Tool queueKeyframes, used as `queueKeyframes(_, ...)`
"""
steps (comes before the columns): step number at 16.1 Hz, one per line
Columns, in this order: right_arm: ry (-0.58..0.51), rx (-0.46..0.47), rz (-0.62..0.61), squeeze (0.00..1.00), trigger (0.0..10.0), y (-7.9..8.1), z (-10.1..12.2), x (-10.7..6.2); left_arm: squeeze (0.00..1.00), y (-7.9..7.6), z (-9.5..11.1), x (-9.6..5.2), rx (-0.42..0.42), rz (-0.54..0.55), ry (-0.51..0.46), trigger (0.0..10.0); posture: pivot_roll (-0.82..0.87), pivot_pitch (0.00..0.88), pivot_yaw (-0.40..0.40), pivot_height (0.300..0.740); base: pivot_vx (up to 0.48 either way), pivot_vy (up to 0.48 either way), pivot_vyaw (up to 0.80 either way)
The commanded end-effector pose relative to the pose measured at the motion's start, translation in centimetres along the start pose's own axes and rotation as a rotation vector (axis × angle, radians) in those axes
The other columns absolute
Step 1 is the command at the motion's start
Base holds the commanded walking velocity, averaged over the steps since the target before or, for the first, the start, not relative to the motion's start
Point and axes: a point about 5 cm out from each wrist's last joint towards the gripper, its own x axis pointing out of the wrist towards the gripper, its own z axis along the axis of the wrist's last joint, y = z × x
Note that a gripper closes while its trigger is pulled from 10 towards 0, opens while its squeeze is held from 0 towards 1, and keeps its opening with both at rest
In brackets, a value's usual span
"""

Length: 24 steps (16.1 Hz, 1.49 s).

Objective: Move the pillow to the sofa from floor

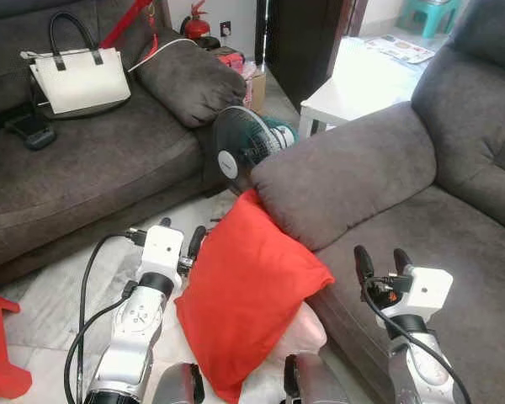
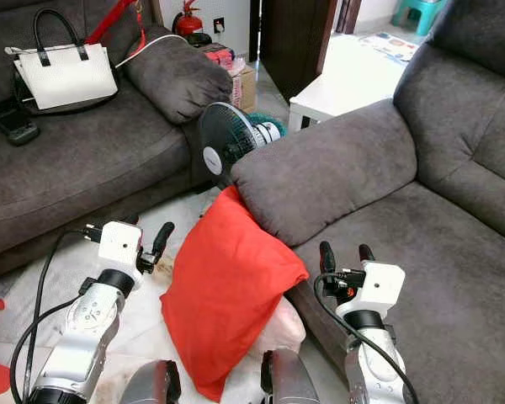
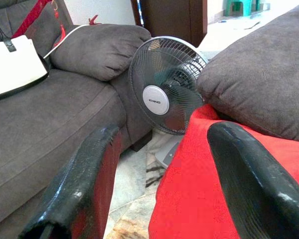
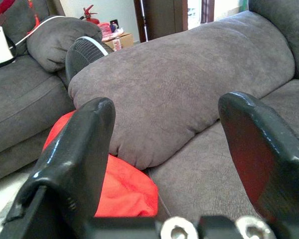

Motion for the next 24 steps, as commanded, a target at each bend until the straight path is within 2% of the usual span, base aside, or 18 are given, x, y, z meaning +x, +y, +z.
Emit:
queueKeyframes(1,0.002,0.001,-0.003,0.0,10.0,-0.04,-0.11,-0.04,0.0,0.29,0.03,-0.06,0.004,0.009,0.004,10.0,0.08,0.059,-0.006,0.62,0.0,0.0,0.0)
queueKeyframes(4,0.003,0.001,-0.003,0.0,10.0,-0.03,-0.11,-0.05,0.0,0.32,0.03,-0.08,0.003,0.011,0.004,10.0,0.08,0.06,-0.006,0.62,0.08,0.0,0.0)
queueKeyframes(18,0.005,-0.001,0.0,0.0,10.0,0.03,-0.1,0.01,0.0,0.37,-0.01,-0.1,0.01,0.015,0.006,10.0,0.08,0.061,-0.005,0.62,0.282,0.0,0.0)
queueKeyframes(24,-0.002,0.002,-0.007,0.0,10.0,-0.11,-0.06,0.09,0.0,-0.42,-0.21,-0.2,-0.007,-0.043,0.016,10.0,0.09,0.061,-0.006,0.62,0.0,0.0,0.0)
